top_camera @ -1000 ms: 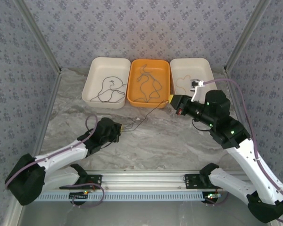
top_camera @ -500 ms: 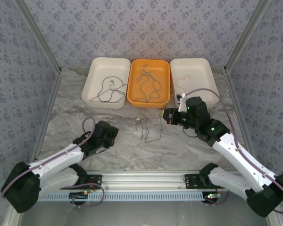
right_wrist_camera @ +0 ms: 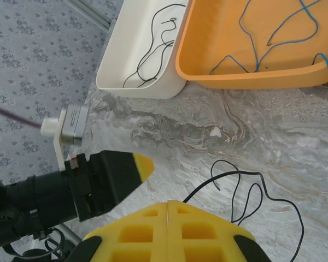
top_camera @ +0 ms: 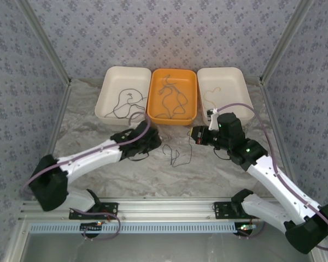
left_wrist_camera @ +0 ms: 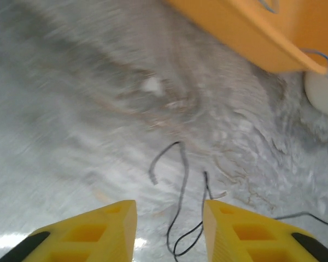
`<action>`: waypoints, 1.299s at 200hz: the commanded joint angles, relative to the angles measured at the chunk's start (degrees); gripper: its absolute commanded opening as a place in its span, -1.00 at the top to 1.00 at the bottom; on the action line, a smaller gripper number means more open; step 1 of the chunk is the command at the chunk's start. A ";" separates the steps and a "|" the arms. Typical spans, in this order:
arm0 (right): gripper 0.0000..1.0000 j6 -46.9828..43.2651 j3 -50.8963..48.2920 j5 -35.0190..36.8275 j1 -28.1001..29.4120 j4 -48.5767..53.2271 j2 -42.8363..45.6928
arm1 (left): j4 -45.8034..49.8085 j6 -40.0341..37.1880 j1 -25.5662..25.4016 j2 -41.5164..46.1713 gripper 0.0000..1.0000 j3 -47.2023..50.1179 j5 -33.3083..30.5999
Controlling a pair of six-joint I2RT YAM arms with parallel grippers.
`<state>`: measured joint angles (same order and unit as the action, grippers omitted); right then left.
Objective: Untangle the cables
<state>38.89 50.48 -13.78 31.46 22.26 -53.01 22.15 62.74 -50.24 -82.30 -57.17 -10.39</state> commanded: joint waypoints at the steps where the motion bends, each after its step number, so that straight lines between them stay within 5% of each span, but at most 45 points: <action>1: 1.00 -1.70 0.14 -1.13 -1.37 1.10 1.25 | 7.85 -19.36 -1.61 -6.88 0.29 -4.23 -3.57; 39: 1.00 -1.74 -0.02 -2.82 -2.95 0.76 1.25 | 5.68 -29.59 -1.86 -15.71 0.23 -7.35 -1.38; 177: 1.00 -1.21 -1.16 -4.61 -4.91 0.78 2.92 | -0.48 -32.82 -0.13 -26.63 0.07 -12.26 1.47; 235: 1.00 -2.33 0.03 -3.10 -7.26 2.48 3.34 | -1.24 -29.30 0.17 -23.05 1.00 -8.58 -2.28; 260: 1.00 -5.04 4.80 -1.53 -11.89 5.21 3.05 | 0.14 -25.34 1.77 -14.83 1.00 -2.65 -6.29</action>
<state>37.41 50.13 -17.10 23.27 24.10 -50.65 20.21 33.12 -50.15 -105.80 -64.49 -11.49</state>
